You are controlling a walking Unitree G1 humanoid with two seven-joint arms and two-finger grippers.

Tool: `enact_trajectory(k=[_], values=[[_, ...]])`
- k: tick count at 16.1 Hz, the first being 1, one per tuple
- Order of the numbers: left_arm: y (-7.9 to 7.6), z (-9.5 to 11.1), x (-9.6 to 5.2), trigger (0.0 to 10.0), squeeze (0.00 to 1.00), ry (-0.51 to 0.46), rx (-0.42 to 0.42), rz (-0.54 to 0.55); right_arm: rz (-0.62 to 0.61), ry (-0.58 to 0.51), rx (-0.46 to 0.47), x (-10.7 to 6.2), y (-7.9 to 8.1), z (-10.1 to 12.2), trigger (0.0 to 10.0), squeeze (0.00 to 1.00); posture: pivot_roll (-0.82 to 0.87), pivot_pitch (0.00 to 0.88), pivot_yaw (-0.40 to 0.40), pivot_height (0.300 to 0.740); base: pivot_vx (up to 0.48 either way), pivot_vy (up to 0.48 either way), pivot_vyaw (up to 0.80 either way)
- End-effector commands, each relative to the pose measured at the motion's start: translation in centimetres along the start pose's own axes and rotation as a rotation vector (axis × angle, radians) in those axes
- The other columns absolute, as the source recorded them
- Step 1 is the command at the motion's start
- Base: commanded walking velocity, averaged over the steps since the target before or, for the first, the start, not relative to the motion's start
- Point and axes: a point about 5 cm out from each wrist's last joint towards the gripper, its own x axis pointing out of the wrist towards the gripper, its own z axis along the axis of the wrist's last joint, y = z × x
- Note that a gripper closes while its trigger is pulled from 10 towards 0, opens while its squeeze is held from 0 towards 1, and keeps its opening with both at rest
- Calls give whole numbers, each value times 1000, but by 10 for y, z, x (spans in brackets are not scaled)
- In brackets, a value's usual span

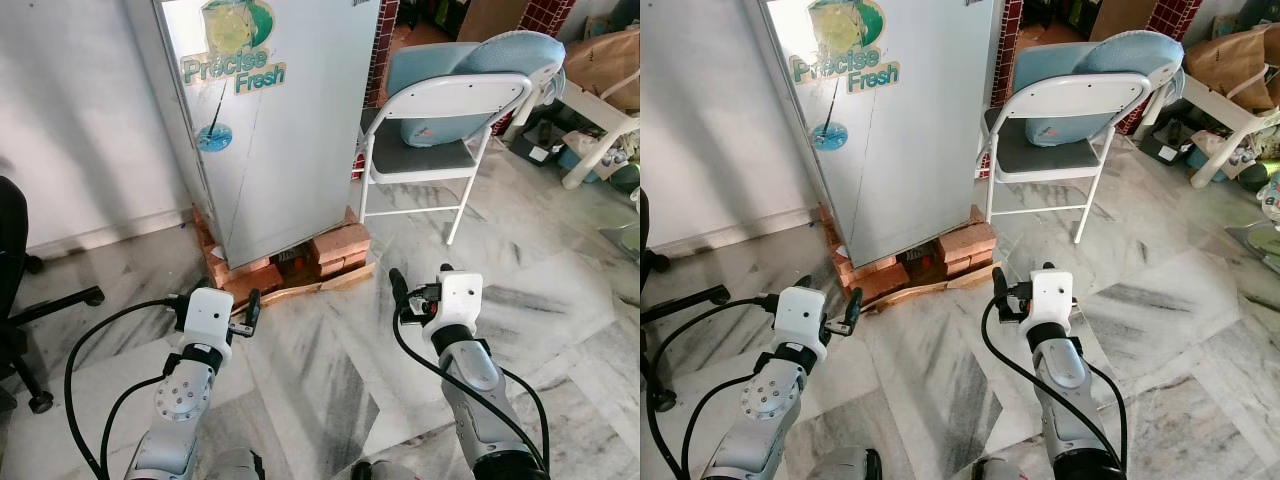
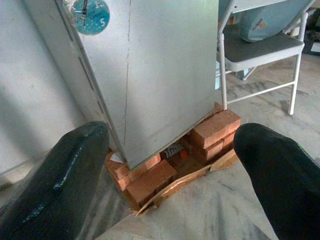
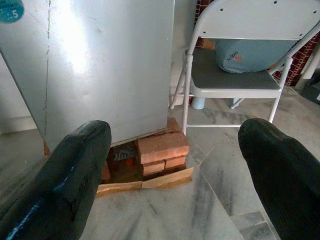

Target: Restocking fridge

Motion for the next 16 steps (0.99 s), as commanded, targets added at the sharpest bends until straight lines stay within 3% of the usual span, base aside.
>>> enact_trajectory(k=[1, 16], values=[[0, 1, 0, 10000, 0, -5, 1, 3, -8, 1, -9, 0, -3, 1, 10000, 0, 135, 67, -32, 740, 0, 0, 0], [0, 1, 0, 10000, 0, -5, 1, 3, -8, 1, -9, 0, -3, 1, 10000, 0, 135, 67, -32, 740, 0, 0, 0]])
